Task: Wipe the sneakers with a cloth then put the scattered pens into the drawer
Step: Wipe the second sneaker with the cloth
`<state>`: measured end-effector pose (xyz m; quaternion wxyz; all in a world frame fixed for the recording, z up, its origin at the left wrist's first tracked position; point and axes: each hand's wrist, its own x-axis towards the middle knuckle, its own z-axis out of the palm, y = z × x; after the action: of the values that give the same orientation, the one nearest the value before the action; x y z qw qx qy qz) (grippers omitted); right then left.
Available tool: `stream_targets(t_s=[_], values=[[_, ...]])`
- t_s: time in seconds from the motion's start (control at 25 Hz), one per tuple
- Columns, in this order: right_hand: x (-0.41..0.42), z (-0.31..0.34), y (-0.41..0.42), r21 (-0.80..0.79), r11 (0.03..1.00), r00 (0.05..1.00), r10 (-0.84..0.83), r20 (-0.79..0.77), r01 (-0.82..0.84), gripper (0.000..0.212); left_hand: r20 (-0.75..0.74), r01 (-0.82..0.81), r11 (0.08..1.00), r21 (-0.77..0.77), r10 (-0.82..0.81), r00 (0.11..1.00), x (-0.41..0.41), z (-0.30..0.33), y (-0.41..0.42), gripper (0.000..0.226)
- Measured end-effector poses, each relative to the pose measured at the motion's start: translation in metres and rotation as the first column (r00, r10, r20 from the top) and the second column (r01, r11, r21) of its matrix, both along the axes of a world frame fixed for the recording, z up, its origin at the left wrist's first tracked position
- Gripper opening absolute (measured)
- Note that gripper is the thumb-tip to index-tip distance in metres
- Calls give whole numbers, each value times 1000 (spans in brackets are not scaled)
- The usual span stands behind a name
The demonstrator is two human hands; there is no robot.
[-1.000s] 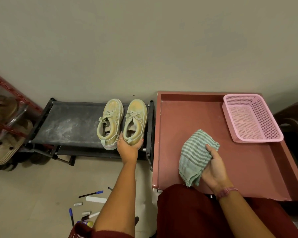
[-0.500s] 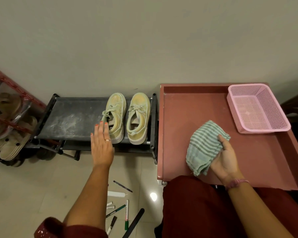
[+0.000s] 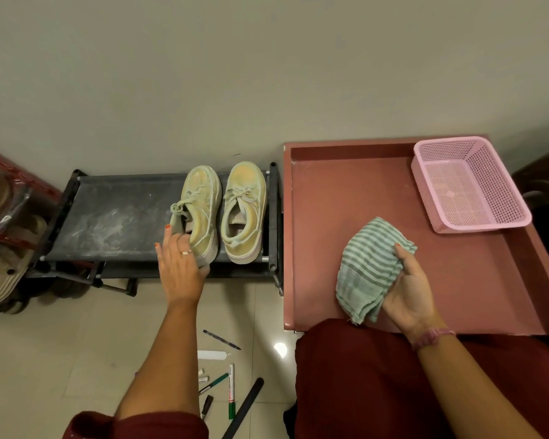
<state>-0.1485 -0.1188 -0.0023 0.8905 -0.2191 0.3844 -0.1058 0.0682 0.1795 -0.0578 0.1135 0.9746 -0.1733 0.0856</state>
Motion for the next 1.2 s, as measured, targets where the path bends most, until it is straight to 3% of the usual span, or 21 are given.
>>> stream_targets(t_s=[0.2, 0.36, 0.56, 0.68, 0.84, 1.0, 1.2], values=[[-6, 19, -8, -17, 999, 999, 34, 9, -34, 44, -96, 11, 979, -205, -31, 995, -11, 52, 6, 84], [-20, 38, -19, -7, 999, 998, 42, 41, -42, 47, -42, 114, 961, -251, -129, 991, -28, 131, -4, 90], [-43, 67, -36, -14, 1000, 996, 20, 91, -19, 72, -32, 319, 917, -241, -336, 941, -56, 214, -34, 92], [-57, 79, -46, -35, 999, 993, 9, 118, -5, 54, -75, 400, 866, -300, -440, 895, -81, 247, -69, 99], [-71, 93, -53, -108, 994, 993, -4, 114, 16, 44, -240, 420, 823, -382, -528, 815, -117, 257, -118, 98], [-83, 107, -52, -235, 972, 997, -12, 76, 30, 44, -361, 479, 799, -363, -595, 718, -152, 246, -157, 105], [-101, 130, -45, -506, 858, 996, 83, -32, -88, 32, -438, 543, 786, -295, -617, 655, -181, 233, -181, 94]])
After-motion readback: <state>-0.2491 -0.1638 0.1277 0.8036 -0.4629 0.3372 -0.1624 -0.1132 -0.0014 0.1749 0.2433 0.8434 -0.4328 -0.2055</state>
